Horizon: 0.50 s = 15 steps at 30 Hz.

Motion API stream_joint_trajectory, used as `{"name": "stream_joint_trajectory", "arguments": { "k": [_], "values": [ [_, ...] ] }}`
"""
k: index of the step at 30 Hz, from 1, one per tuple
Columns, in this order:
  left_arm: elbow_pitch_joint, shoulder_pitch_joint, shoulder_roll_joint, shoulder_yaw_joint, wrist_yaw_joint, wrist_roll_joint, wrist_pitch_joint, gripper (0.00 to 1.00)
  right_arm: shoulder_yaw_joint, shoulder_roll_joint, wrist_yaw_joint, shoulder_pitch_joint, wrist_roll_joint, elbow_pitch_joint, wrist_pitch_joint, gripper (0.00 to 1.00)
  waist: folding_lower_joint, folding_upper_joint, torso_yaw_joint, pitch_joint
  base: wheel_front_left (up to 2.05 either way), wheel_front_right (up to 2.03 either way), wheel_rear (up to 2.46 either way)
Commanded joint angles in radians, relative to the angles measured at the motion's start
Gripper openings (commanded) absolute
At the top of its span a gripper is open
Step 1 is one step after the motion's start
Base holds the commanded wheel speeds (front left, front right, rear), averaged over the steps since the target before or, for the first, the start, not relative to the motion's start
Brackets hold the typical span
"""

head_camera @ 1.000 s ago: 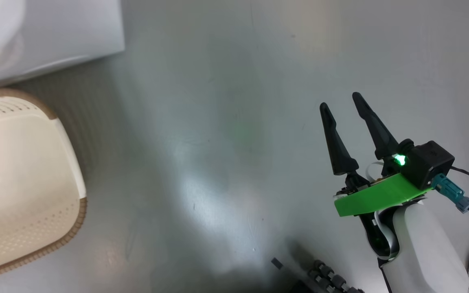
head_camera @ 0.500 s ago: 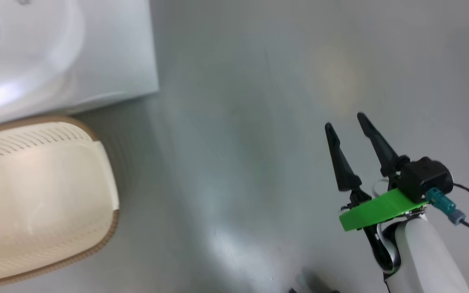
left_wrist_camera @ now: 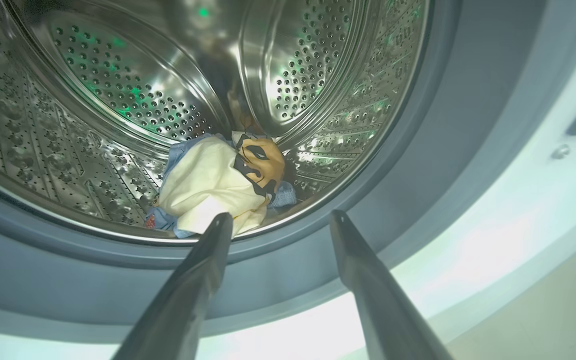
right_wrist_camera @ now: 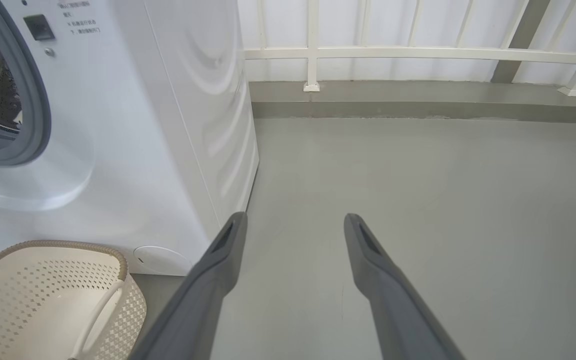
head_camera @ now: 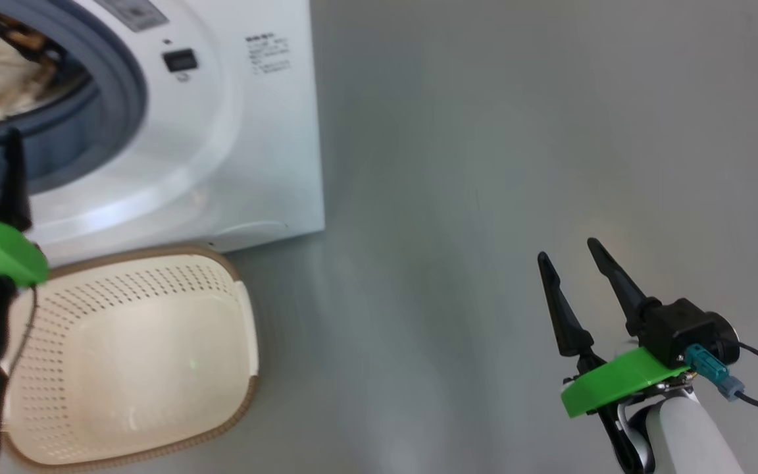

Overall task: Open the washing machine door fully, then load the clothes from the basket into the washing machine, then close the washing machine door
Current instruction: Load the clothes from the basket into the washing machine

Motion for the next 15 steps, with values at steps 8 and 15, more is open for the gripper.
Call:
{"name": "stream_joint_trajectory", "arguments": {
  "k": [8, 15],
  "values": [
    [-0.170, 0.219, 0.011, 0.038, 0.006, -0.009, -0.005, 1.00, 0.004, -0.002, 0.002, 0.064, -0.008, -0.005, -0.005, 1.00, 0.0000, 0.0000, 0.115, -0.208, 0.00, 0.00, 0.00],
    [-0.323, 0.400, -0.037, 0.079, 0.054, -0.001, -0.005, 1.00, -0.001, -0.002, 0.002, 0.101, -0.021, 0.008, -0.005, 1.00, 0.0000, 0.0000, 0.142, -0.289, 0.00, 0.00, 0.00]
  ]
}}
